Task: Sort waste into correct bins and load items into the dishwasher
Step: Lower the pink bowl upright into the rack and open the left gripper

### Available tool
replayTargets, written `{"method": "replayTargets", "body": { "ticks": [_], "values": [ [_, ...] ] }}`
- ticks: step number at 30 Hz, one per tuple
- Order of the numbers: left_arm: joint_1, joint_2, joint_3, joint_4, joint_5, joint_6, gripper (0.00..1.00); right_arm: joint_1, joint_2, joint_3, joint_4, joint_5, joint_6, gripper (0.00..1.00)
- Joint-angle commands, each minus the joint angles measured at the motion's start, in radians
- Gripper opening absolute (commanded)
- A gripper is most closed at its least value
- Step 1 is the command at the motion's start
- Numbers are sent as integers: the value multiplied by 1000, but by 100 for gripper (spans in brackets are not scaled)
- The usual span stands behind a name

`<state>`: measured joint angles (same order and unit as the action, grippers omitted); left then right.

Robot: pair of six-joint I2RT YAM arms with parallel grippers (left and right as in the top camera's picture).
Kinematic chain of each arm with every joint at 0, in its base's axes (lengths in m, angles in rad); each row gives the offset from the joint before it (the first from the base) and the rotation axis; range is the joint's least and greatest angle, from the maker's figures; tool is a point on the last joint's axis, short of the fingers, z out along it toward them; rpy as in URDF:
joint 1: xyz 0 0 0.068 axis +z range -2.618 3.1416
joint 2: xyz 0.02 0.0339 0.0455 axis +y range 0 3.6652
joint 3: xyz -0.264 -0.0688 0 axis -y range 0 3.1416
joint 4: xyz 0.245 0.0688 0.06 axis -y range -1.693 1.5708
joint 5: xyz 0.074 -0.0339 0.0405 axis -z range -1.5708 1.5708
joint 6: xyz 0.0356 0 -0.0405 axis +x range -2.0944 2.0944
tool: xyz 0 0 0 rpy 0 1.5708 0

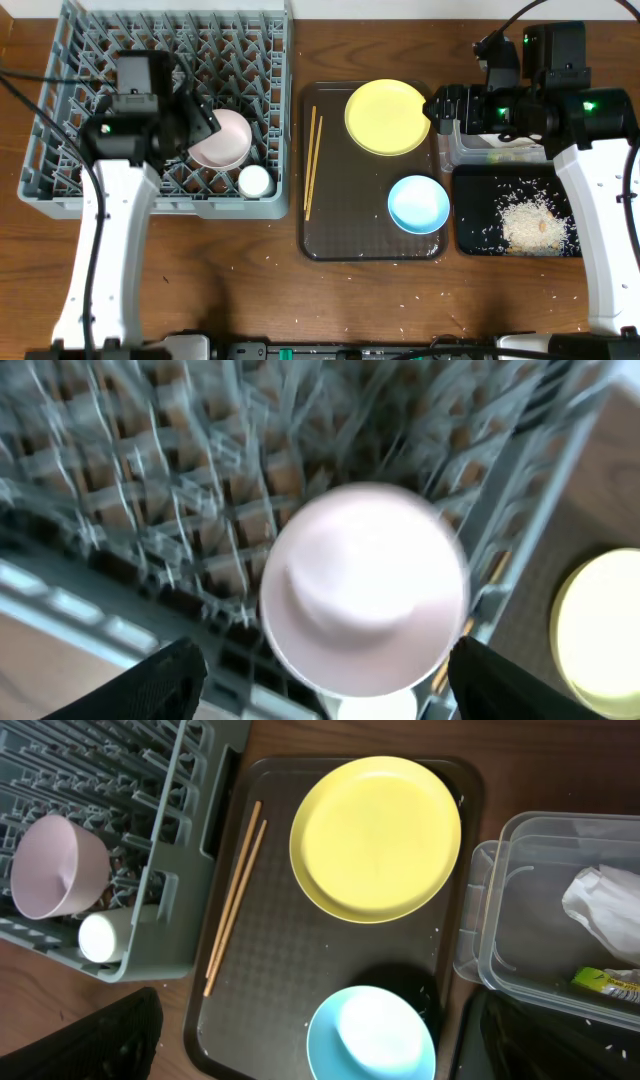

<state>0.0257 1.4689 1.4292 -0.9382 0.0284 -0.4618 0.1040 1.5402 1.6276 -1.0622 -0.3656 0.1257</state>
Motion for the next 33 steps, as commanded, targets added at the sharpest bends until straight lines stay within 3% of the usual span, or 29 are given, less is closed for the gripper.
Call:
{"method": "replayTargets", "body": {
  "ticks": [1,10,26,33],
  "values": [
    [47,64,-21,-29,122,-75,79,2,1,6,-1,3,0,99],
    [63,189,-32,-55,173,-103,78,2,1,6,-1,3,0,99],
    [63,308,-39,-3,163,-124,64,2,1,6,-1,3,0,99],
    [63,312,-116,100,162,-124,59,2,1,6,-1,3,0,99]
  ]
}}
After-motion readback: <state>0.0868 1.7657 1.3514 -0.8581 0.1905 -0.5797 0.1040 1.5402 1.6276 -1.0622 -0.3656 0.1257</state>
